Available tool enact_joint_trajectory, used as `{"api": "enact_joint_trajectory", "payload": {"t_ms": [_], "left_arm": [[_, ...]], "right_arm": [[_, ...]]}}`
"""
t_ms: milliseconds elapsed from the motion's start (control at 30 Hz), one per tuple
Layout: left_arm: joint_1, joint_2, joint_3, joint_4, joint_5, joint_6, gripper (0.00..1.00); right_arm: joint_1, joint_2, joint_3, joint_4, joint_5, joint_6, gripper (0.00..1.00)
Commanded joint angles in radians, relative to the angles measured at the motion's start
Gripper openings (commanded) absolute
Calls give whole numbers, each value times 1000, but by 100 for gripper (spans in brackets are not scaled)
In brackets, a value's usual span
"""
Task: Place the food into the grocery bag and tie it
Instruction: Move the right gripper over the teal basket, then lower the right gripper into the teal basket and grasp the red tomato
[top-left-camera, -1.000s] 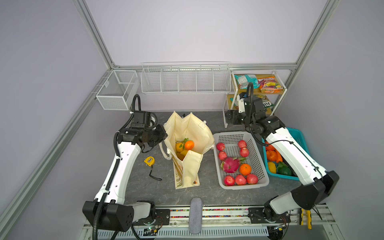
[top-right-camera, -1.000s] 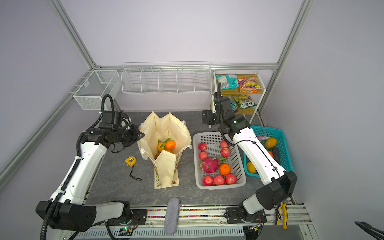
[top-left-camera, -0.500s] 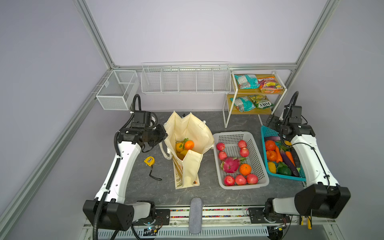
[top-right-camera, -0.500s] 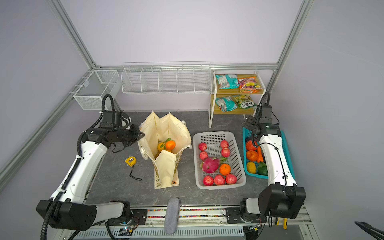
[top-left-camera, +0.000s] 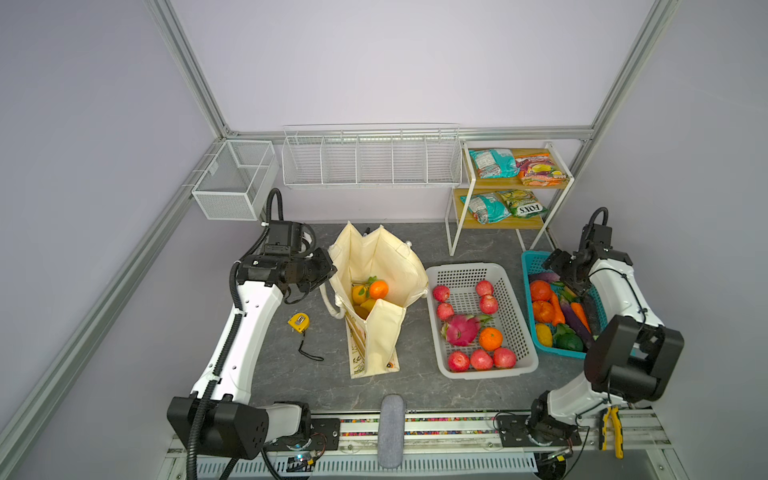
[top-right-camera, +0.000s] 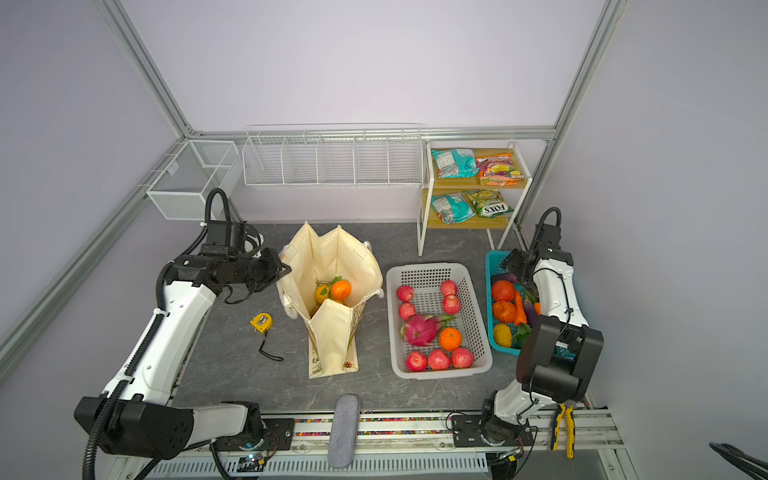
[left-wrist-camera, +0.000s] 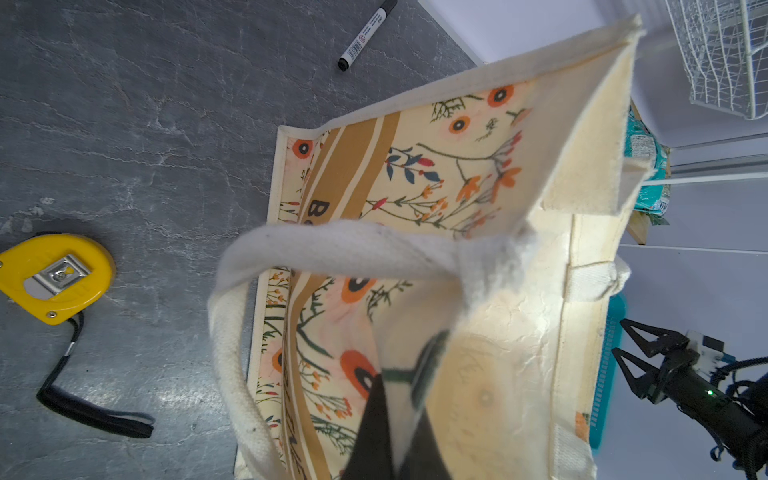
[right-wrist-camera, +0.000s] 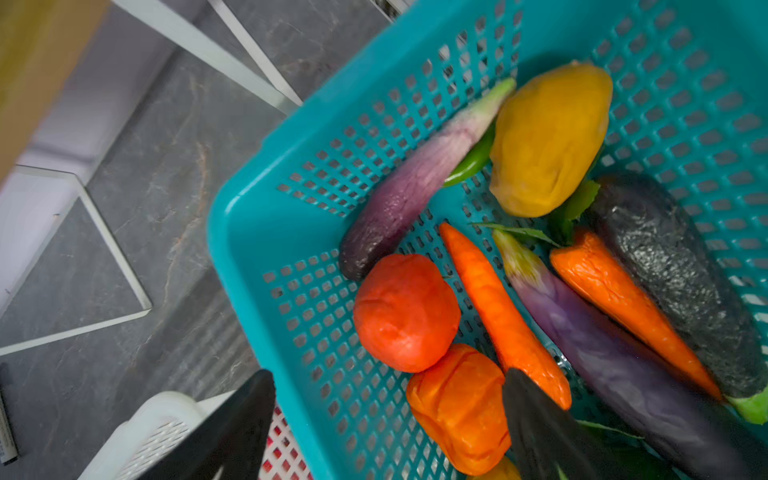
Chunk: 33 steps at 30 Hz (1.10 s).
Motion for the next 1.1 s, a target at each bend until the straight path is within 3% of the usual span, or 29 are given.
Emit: {"api": "enact_joint_trajectory", "payload": {"t_ms": [0,1067], "left_arm": [[5,-12,29,0,-19,-1,0],[5,-61,-25,0,-41,4,0]], "right_arm": [[-24,41,24,-67,-42,33,88],[-15,287,194,-218,-92,3,90]]}}
